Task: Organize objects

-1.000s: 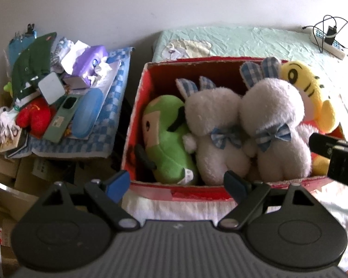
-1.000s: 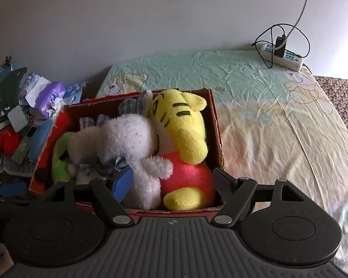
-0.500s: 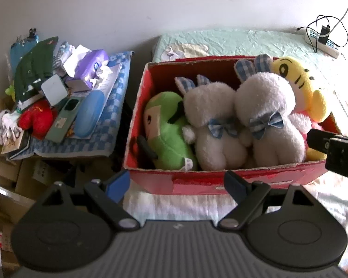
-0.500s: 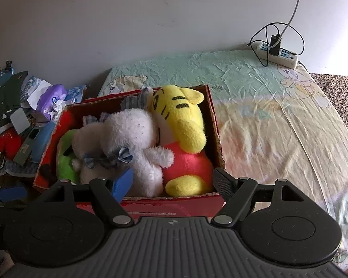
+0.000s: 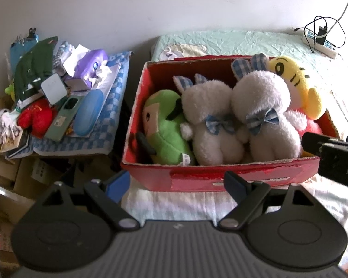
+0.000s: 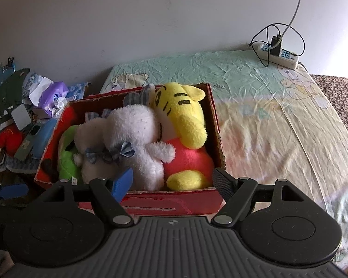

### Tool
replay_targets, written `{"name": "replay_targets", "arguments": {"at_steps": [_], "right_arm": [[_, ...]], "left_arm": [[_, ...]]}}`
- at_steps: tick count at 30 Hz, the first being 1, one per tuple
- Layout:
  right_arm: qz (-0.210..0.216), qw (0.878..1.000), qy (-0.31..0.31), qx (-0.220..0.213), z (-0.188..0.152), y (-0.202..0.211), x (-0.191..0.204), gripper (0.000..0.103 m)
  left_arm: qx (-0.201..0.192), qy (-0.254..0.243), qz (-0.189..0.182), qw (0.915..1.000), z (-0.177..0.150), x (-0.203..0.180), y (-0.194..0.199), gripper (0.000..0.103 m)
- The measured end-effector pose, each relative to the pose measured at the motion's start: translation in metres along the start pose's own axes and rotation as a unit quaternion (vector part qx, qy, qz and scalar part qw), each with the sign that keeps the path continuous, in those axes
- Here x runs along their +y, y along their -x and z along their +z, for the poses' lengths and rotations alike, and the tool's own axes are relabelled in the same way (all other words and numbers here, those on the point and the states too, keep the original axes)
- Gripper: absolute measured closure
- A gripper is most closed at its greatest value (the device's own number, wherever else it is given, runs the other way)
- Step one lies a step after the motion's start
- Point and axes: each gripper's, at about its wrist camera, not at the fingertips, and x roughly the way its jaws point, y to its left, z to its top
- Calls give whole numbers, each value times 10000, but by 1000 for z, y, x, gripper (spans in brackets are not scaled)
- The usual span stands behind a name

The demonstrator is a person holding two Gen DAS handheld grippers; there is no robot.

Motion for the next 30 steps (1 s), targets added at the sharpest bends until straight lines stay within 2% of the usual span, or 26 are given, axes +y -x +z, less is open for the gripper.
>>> {"name": "replay_targets", "arguments": {"at_steps": [9, 14, 17, 20, 30], "right_arm": [[-65, 9999, 98, 124, -4, -1, 1, 25], [31, 9997, -54, 243, -9, 3, -8, 24], [76, 9990, -91, 423, -15, 4, -15, 24], [-113, 9986, -146, 497, -20, 4, -26, 24], [-617, 9932, -690, 699, -39, -1, -75, 24]], "left_arm": [[79, -37, 15, 10000, -7, -2, -2, 15], [366, -177, -221, 9989, -10, -10, -6, 15], [493, -326, -183, 9981, -16, -21, -10, 15], [694, -472, -333, 9959, -21, -34, -15, 15], [858, -947, -656, 9896, -27, -81, -16, 15]]}}
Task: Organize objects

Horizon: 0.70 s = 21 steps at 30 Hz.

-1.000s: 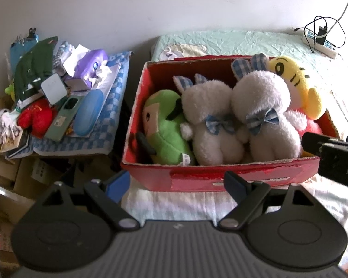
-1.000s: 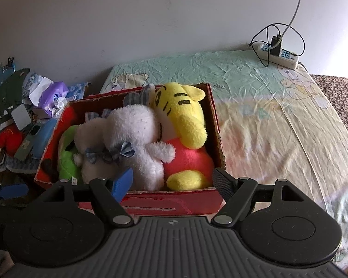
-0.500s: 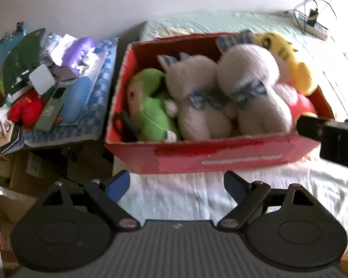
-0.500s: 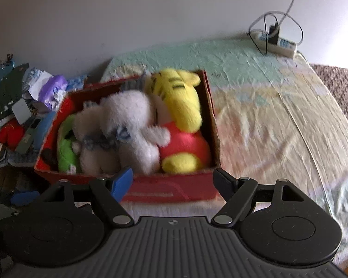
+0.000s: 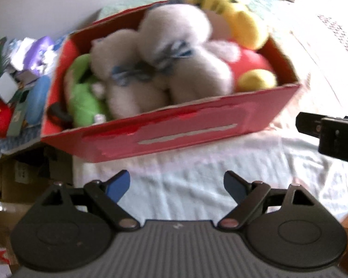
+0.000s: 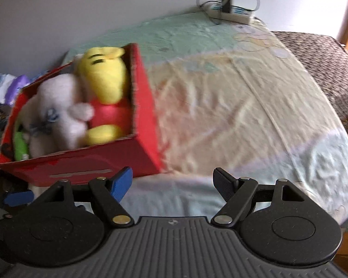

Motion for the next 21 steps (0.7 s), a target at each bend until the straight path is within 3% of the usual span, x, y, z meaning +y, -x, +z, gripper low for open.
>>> {"name": "replay_targets", "arguments": {"at_steps": [4, 10, 15, 21], "right_arm": [[23, 9999, -6, 119, -4, -3, -5, 25], [150, 9998, 83, -107, 2, 1, 3, 25], [458, 9983, 202, -311, 14, 14, 21, 25], [681, 9942, 504, -661, 27, 21, 52, 25]], "left_arm": [[-74, -154, 10, 9999, 2, -15, 0, 15], [-127, -129, 86, 9998, 2, -16, 1, 15], [-215, 135, 224, 9994, 0, 6, 10, 15], [-746, 503, 505, 9947, 5, 44, 29, 15]]}}
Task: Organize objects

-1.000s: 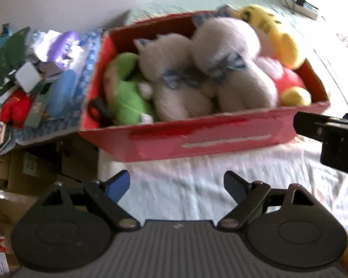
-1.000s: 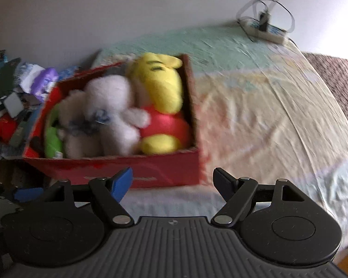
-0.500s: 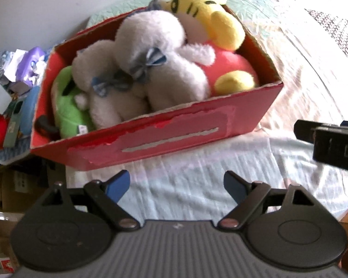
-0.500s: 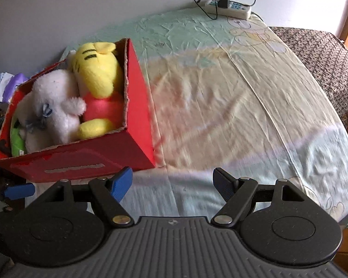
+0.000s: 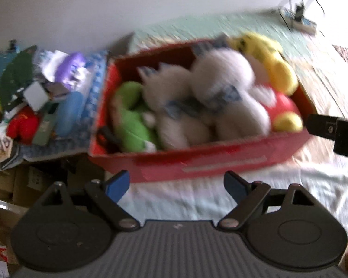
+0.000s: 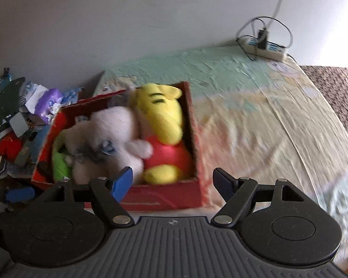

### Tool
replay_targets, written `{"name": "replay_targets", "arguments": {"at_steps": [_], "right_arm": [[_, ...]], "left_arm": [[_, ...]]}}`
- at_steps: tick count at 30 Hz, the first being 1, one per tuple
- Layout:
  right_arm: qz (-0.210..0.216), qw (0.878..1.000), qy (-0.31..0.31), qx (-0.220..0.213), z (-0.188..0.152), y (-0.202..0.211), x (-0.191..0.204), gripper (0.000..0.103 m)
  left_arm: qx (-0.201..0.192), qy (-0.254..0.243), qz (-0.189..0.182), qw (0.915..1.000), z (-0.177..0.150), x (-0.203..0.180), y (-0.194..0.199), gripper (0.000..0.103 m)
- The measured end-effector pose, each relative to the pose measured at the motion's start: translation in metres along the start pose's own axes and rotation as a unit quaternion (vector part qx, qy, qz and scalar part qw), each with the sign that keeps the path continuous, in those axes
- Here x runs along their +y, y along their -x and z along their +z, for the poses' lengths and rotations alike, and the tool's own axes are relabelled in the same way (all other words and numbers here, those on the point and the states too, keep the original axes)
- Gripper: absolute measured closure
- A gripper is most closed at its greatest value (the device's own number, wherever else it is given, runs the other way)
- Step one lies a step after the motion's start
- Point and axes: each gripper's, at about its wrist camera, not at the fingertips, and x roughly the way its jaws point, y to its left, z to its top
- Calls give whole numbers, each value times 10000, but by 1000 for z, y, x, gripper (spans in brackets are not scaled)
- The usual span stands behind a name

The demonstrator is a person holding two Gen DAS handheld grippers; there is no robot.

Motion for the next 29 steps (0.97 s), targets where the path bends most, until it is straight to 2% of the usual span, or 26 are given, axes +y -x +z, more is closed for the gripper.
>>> {"name": "replay_targets", "arguments": {"at_steps": [6, 10, 22, 29], "right_arm": [[60, 9998, 143, -103, 13, -11, 19, 25], [21, 9997, 191, -132, 16, -16, 26, 25], [-73, 9998, 94, -132, 27, -37, 29, 25], [-91, 9997, 67, -219, 34, -42, 28, 25]], "left_arm": [[-310, 215, 228, 9990, 15, 30, 1, 15], [-377, 288, 365, 9982, 21, 39, -6, 15], [-688, 327, 108, 9970, 44, 53, -23, 15], [-665, 361, 23, 9971, 51, 50, -32, 15]]}}
